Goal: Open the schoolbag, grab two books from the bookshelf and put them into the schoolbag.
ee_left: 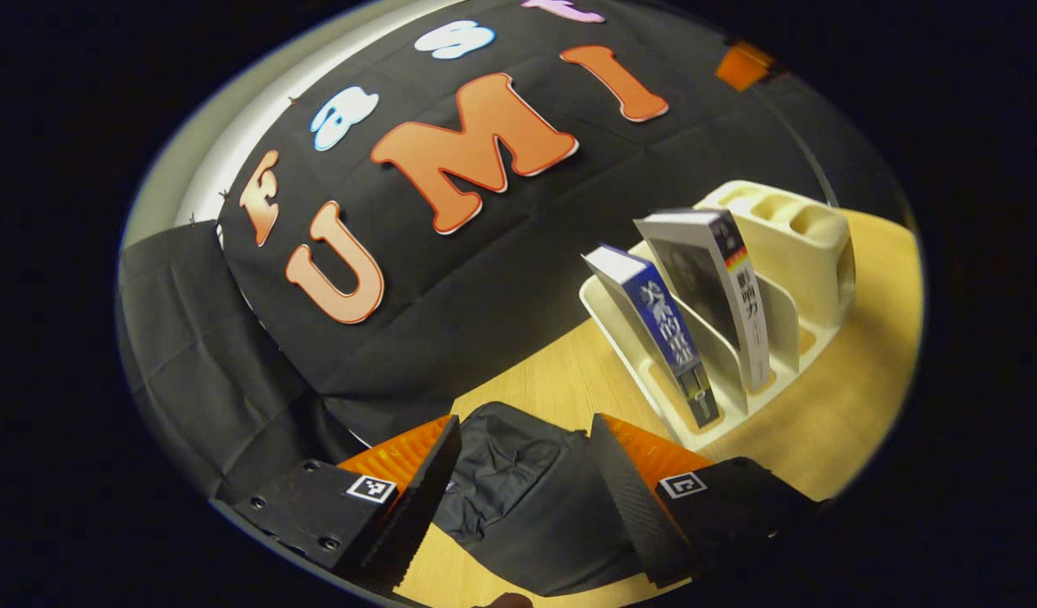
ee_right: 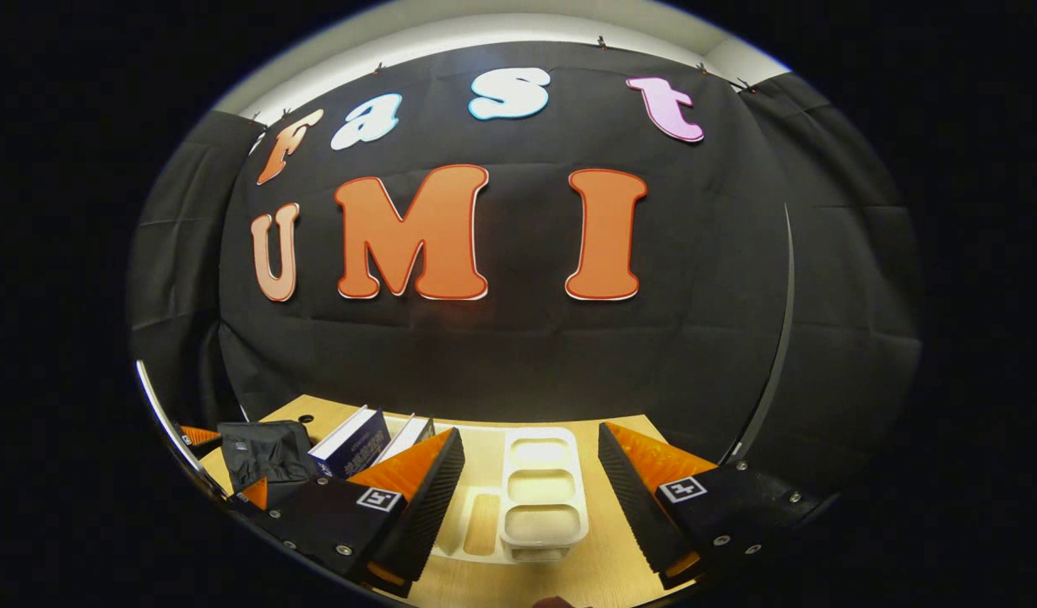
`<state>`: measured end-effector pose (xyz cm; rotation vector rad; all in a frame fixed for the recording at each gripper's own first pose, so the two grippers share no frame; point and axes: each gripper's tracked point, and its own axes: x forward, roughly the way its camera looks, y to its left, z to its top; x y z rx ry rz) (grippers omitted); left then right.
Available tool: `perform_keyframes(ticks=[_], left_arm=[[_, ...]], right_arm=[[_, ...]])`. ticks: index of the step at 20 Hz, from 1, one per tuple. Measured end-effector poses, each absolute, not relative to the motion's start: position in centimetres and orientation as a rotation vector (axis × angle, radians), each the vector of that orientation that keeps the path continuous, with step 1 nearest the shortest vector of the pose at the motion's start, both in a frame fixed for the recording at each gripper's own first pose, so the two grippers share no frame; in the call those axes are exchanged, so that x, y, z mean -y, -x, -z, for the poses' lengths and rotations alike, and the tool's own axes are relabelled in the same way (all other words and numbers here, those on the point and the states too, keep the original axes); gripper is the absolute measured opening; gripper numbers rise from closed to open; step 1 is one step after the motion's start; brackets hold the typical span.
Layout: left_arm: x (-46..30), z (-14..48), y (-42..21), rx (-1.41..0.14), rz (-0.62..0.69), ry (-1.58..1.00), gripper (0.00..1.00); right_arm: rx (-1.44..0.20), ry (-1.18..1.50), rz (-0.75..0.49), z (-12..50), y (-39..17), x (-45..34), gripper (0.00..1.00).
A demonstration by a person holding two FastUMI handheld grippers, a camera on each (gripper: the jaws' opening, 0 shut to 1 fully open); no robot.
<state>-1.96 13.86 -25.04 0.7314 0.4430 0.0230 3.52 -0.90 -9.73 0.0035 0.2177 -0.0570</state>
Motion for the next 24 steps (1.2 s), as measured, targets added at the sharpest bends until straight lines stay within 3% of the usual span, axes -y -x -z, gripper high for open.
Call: perform_keyframes(ticks=[12,24], left_arm=[[-13.5,36.6,7.7,-0.658,0.064,-0.978,0.97],[-18.6,38.1,6.3,-0.725,-0.078,-1.044,0.96]], right_arm=[[-0.187,0.042,0.036,9.2,-3.9,3.1,0.94],[-0.173,0.04,0.064,8.8,-3.9,5.0,0.94]])
